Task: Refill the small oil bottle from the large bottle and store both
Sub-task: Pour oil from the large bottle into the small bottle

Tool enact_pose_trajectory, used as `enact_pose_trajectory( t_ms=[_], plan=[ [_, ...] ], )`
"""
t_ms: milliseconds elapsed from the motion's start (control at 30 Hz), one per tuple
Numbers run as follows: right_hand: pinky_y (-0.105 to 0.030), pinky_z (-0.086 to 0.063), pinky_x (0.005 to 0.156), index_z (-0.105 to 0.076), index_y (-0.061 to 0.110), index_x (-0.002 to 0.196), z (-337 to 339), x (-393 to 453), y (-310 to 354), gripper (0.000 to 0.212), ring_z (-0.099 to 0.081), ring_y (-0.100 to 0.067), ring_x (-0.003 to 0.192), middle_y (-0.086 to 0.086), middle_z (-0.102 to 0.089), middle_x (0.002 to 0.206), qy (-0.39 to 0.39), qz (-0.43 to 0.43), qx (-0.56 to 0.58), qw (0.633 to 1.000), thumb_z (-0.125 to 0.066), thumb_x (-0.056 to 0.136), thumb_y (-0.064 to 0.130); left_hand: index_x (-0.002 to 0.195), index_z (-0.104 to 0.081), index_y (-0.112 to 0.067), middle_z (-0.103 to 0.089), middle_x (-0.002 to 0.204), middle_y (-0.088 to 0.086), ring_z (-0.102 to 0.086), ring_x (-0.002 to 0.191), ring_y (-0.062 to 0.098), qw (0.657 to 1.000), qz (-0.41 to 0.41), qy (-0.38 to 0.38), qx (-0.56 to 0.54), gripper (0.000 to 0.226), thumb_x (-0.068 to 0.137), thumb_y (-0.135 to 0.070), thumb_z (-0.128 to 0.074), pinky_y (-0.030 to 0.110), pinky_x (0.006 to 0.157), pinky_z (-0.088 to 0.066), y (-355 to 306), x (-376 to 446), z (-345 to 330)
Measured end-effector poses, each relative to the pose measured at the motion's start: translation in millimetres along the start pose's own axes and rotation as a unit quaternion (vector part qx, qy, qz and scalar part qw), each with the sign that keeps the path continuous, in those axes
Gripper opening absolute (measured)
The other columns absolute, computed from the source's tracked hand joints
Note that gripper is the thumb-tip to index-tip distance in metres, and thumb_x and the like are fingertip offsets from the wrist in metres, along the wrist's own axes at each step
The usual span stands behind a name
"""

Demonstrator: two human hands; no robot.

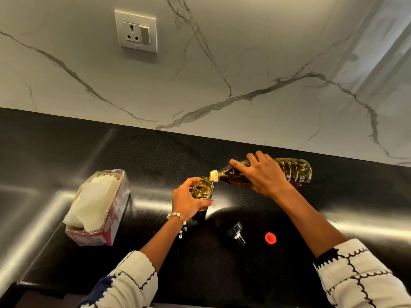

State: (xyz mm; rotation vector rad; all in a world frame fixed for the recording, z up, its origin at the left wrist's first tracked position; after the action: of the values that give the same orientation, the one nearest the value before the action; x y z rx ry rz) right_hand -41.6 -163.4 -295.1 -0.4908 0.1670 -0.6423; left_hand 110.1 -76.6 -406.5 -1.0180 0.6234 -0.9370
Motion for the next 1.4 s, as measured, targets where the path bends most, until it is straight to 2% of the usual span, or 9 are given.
enact_pose_trajectory(
  t_ms=[133, 300, 467, 767, 1233, 1400],
  plan=[
    [-0.040, -0.046, 0.092, -0.018, 0.030, 0.149, -2.1, 0.6, 0.8, 0.082, -0.051, -0.035, 0.113, -0.021, -0.050, 0.128, 0.003, 0.002, -0.003, 1.000, -0.068, 0.084, 0.030, 0.118, -0.059, -0.021, -0.060, 0.100, -0.011, -0.051, 0.090, 0.000, 1.000, 0.001, 0.000, -0.001, 0.070, 0.057, -0.022, -0.092, -0.004, 0.062, -0.035, 0.0, -0.3, -0.8],
    [-0.040, -0.043, 0.096, -0.011, 0.030, 0.150, -3.1, 0.8, 2.7, 0.082, -0.047, -0.034, 0.118, -0.020, -0.045, 0.133, 0.002, 0.006, 0.002, 1.000, -0.064, 0.087, 0.029, 0.119, -0.060, -0.018, -0.062, 0.100, -0.009, -0.052, 0.089, 0.000, 1.000, 0.004, 0.000, -0.007, 0.071, 0.056, -0.020, -0.092, -0.005, 0.063, -0.036, 1.0, 0.6, -1.7],
    [-0.038, -0.043, 0.095, -0.010, 0.031, 0.150, -7.1, 2.0, 3.6, 0.085, -0.047, -0.033, 0.118, -0.019, -0.045, 0.133, 0.007, 0.005, 0.003, 1.000, -0.066, 0.086, 0.030, 0.119, -0.060, -0.020, -0.064, 0.101, -0.009, -0.054, 0.091, 0.001, 1.000, 0.007, -0.001, -0.011, 0.071, 0.056, -0.021, -0.092, -0.002, 0.063, -0.038, 2.2, 0.3, -1.7],
    [-0.038, -0.041, 0.098, -0.005, 0.031, 0.150, -8.4, 1.5, 4.1, 0.086, -0.044, -0.033, 0.120, -0.019, -0.041, 0.135, 0.015, 0.012, 0.002, 1.000, -0.064, 0.087, 0.031, 0.117, -0.060, -0.020, -0.063, 0.100, -0.009, -0.054, 0.090, 0.002, 1.000, 0.002, -0.003, -0.006, 0.069, 0.056, -0.021, -0.092, -0.005, 0.064, -0.037, 2.1, 0.0, -1.7],
    [-0.038, -0.041, 0.097, -0.006, 0.031, 0.150, -10.1, 0.5, 6.3, 0.083, -0.043, -0.032, 0.120, -0.019, -0.041, 0.135, 0.014, 0.013, 0.014, 1.000, -0.062, 0.089, 0.028, 0.116, -0.061, -0.021, -0.063, 0.097, -0.010, -0.057, 0.093, 0.005, 1.000, 0.002, -0.008, -0.003, 0.070, 0.054, -0.024, -0.093, 0.004, 0.072, -0.036, 5.3, 1.5, -2.4],
    [-0.037, -0.041, 0.097, -0.006, 0.031, 0.149, -11.6, 0.1, 5.4, 0.083, -0.044, -0.032, 0.120, -0.019, -0.041, 0.135, 0.014, 0.009, 0.018, 1.000, -0.063, 0.088, 0.030, 0.115, -0.060, -0.022, -0.065, 0.098, -0.009, -0.056, 0.090, 0.003, 1.000, 0.004, -0.005, -0.008, 0.069, 0.054, -0.023, -0.093, 0.000, 0.067, -0.036, 5.8, 1.3, -2.5]
  ],
)
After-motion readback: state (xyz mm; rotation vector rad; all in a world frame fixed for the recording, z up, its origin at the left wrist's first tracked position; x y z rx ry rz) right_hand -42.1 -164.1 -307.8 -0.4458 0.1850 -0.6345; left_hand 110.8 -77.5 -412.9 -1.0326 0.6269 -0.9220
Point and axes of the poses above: each hand's wrist, its own x-axis towards the middle knuckle, its own z-axis out of the back of the hand, y = z × x, the point moved 10 cm from there along x, towards the middle knuckle
